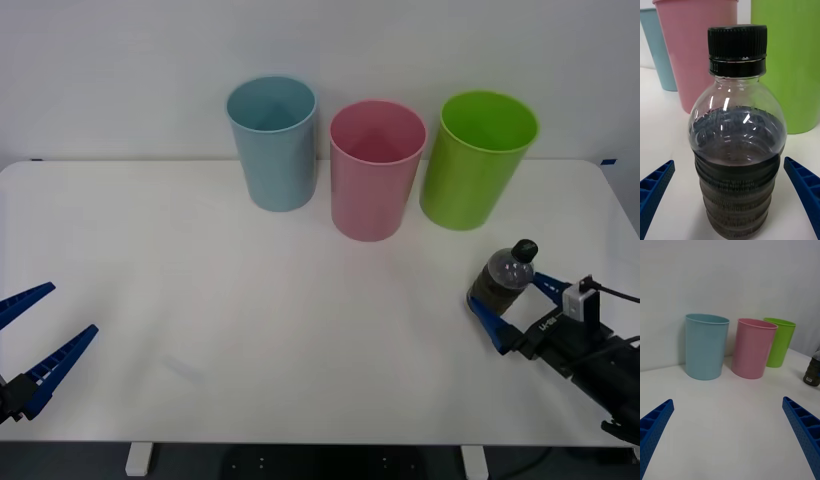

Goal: Grasp the object on the table and drop it into the matching bin: aluminum can to the light blue bin, PET bottle to the pink bin.

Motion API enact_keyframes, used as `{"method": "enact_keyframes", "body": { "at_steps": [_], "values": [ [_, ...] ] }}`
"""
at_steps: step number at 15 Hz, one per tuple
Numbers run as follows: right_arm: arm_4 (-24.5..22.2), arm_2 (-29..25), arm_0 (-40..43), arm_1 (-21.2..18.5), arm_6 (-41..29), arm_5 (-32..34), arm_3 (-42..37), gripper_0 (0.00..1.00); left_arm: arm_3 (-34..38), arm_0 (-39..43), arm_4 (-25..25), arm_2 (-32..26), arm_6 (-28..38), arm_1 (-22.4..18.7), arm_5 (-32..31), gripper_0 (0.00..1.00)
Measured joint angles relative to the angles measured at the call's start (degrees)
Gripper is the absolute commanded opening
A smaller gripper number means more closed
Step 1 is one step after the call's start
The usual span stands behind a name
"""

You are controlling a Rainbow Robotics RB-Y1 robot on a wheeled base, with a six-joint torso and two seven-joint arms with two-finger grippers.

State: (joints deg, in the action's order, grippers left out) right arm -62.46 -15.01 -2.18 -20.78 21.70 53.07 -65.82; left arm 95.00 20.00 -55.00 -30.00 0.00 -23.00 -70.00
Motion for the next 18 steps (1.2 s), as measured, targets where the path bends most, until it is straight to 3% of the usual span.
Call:
{"method": "enact_keyframes", "body": {
  "at_steps": [8, 9, 10, 11, 12, 18],
  "values": [
    [0.0, 1.0, -1.0, 0.7, 0.4, -2.7, 0.0, 1.00, 0.0, 0.0, 0.0, 0.0, 0.0, 0.0, 0.0, 1.00],
    [0.0, 1.0, -1.0, 0.7, 0.5, -2.7, 0.0, 0.96, 0.0, 0.0, 0.0, 0.0, 0.0, 0.0, 0.0, 1.00],
    [0.0, 1.0, -0.9, 0.7, 0.6, -2.7, 0.0, 0.27, 0.0, 0.0, 0.0, 0.0, 0.0, 0.0, 0.0, 1.00],
    [0.0, 1.1, -1.0, 0.7, 0.7, -2.8, 0.0, 0.04, 0.0, 0.0, 0.0, 0.0, 0.0, 0.0, 0.0, 1.00],
    [0.0, 1.2, -1.0, 0.7, 0.7, -2.8, 0.0, 0.00, 0.0, 0.0, 0.0, 0.0, 0.0, 0.0, 0.0, 1.00],
    [0.2, 1.4, -1.0, 0.7, 0.7, -2.8, 0.0, 0.00, 0.0, 0.0, 0.0, 0.0, 0.0, 0.0, 0.0, 1.00]
  ]
}}
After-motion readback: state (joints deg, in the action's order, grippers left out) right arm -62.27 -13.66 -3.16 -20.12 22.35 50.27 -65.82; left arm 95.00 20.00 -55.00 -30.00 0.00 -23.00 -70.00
